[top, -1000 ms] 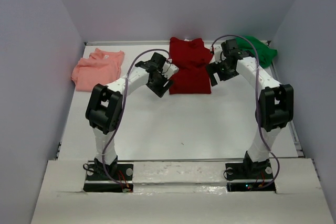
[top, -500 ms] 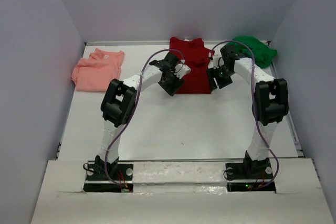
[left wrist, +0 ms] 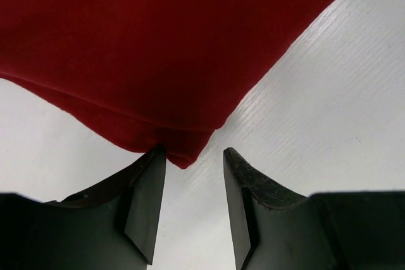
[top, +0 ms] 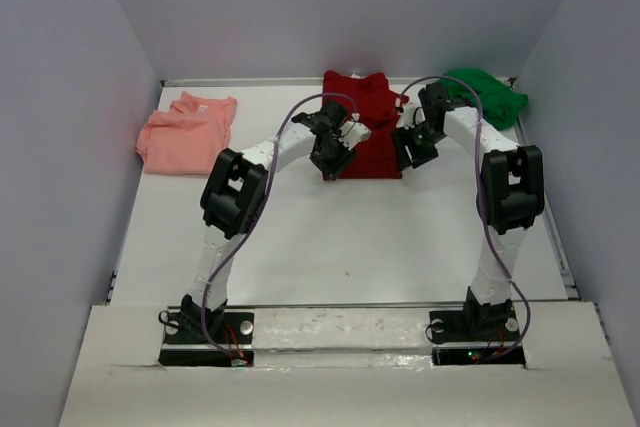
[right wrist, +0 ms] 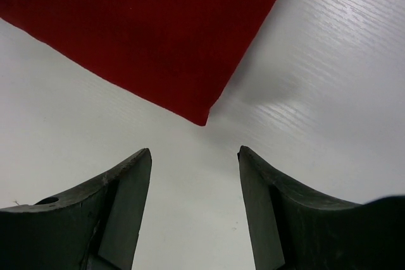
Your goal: Fold and stack the t-shirts
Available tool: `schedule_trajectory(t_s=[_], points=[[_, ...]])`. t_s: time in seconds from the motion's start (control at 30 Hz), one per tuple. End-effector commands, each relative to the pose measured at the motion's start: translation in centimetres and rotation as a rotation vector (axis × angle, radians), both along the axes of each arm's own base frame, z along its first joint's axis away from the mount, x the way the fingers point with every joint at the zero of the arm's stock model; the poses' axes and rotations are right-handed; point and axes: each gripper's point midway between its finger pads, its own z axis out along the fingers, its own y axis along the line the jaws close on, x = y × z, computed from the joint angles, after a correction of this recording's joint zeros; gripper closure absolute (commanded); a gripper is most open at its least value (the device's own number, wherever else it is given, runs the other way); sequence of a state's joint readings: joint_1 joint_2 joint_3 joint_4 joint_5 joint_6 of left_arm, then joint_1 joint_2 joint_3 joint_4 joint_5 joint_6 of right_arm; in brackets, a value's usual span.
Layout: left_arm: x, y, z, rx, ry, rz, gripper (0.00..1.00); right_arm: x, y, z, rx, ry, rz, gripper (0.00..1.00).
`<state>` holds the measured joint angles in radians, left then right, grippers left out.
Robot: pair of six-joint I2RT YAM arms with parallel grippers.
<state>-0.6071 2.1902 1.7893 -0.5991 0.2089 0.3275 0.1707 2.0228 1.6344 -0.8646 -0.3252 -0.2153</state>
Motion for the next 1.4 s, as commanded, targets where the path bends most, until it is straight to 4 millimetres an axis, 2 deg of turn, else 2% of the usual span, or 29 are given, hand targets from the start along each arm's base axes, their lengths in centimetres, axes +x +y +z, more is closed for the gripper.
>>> schedule_trajectory(t_s=[0.0,0.13,0.47,0.83,0.97,1.0,1.1,1.37], points=[[-0.6,-0.2,0.1,0.029,0.0,-0.019,0.49,0.2,0.3,0.4,0.026,0.005,0.002,0.37],[-0.9,0.8,-0.6,0.073,-0.007,-0.009,0.49,0.2,-0.2,0.4,0.022,0.002,-0.002,0.38],[-0.4,2.6,-0.7,0.149,-0.062,0.029,0.5,0.3,0.1,0.0,0.036,0.017,0.003,0.39],[-0.5,1.8,-0.3,0.105,-0.055,0.022,0.51,0.5,0.2,-0.2,0.038,0.027,0.007,0.42],[-0.6,1.3,0.2,0.082,-0.047,0.01,0.61,0.5,0.2,-0.2,0.036,0.027,0.007,0.43],[-0.8,1.3,0.1,0.081,-0.039,0.002,0.7,0.6,0.2,-0.2,0.038,0.027,0.007,0.43],[-0.9,1.0,0.3,0.08,-0.043,-0.007,0.84,0.6,0.3,-0.2,0.044,0.027,0.008,0.43],[-1.1,0.5,0.7,0.063,-0.04,-0.015,1.0,0.4,0.4,-0.4,0.045,0.038,0.013,0.43]])
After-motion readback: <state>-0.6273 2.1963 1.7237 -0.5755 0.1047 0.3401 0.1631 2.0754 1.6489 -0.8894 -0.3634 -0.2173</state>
